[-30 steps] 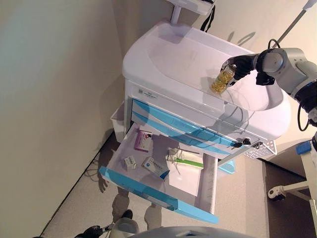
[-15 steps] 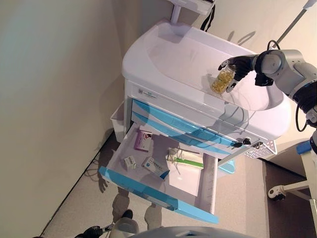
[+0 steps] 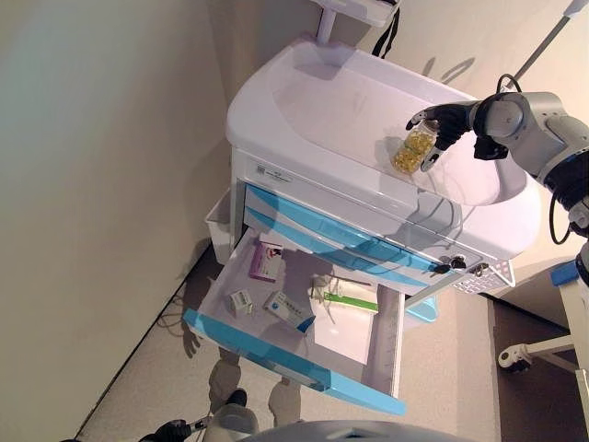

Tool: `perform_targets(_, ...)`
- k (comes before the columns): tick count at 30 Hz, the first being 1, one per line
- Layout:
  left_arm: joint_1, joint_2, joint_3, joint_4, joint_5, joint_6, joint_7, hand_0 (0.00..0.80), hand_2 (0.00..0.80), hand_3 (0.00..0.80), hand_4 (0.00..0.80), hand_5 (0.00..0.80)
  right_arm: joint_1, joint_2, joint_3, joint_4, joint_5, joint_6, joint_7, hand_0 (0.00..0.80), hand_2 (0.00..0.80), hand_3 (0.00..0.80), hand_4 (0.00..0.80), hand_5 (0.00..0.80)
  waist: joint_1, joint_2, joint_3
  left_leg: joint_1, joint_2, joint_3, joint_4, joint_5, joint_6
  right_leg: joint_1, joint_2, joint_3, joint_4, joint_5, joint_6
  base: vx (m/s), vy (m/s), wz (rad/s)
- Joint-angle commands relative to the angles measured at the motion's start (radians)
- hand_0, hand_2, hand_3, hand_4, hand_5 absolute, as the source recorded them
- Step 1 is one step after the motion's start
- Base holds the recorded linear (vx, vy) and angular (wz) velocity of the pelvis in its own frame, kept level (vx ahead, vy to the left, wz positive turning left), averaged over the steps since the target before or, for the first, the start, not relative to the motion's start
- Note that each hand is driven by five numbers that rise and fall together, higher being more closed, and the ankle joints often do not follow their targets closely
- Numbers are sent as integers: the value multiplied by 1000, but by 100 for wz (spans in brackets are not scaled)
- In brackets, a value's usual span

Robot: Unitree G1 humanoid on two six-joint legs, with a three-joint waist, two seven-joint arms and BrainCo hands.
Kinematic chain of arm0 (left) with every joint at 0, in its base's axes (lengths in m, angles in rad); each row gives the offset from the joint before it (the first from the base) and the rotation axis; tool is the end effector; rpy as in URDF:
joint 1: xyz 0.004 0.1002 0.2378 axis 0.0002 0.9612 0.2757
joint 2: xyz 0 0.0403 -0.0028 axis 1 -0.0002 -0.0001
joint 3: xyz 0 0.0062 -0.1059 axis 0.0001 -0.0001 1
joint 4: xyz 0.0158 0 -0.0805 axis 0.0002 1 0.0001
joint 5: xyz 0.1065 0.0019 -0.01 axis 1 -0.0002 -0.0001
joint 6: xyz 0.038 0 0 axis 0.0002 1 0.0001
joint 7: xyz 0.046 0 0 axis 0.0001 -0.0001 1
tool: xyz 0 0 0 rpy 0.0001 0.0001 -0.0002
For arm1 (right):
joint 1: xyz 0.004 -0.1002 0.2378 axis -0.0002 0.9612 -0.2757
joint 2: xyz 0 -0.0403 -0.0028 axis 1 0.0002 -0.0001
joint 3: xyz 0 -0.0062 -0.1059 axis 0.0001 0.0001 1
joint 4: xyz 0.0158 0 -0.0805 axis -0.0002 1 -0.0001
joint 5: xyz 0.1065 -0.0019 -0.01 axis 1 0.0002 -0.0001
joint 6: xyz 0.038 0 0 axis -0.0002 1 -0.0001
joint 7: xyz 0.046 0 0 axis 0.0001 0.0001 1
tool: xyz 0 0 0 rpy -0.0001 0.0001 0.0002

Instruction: Open the drawer and pick up the medicine

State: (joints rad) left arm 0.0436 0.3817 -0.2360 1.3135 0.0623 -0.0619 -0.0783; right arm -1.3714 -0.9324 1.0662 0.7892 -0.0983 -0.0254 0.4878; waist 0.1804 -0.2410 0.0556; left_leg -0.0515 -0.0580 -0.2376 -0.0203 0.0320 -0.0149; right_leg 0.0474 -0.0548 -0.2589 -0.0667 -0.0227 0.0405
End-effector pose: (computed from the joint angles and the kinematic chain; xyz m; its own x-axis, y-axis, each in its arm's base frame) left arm 0.0434 0.2747 -0.1146 0.2382 0.2155 -0.9470 0.3164 0.9047 0.2855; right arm 0.3576 -0.2372 0.2782 0.9281 0.1169 -0.3535 -0.3512 -0.0406 -0.9354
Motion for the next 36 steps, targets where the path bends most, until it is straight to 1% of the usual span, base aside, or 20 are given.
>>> perform_targets(1,-15,-16,-12,32,14,-2,-1,0,0,0,0,0,-28,6,-40,58,-26,-13,-32,0,0,0,0,0,7,-19,16,-5,-16,24,36,-39,-7,-58,-23,-1,109,27,53,0,0,0)
perform_targets(23,-4,-14,-8,48,18,-6,7,0,0,0,0,0,-94,-26,-65,107,30,-25,-98,0,0,0,0,0,-5,-24,7,5,-14,33,32,-42,-7,-55,-20,10,108,31,55,0,0,0)
perform_targets(30,2,-16,-4,50,11,-9,12,0,0,0,0,0,-106,-37,-99,110,88,-30,-136,0,0,0,0,0,-12,-23,5,8,-14,39,33,-45,-6,-55,-20,18,109,33,56,0,0,0)
perform_targets(36,11,-16,0,51,12,-16,11,0,0,0,0,0,-108,-78,-121,77,158,-37,-150,0,0,0,0,0,-21,-22,0,14,-11,46,31,-47,-6,-52,-20,24,108,33,57,0,0,0)
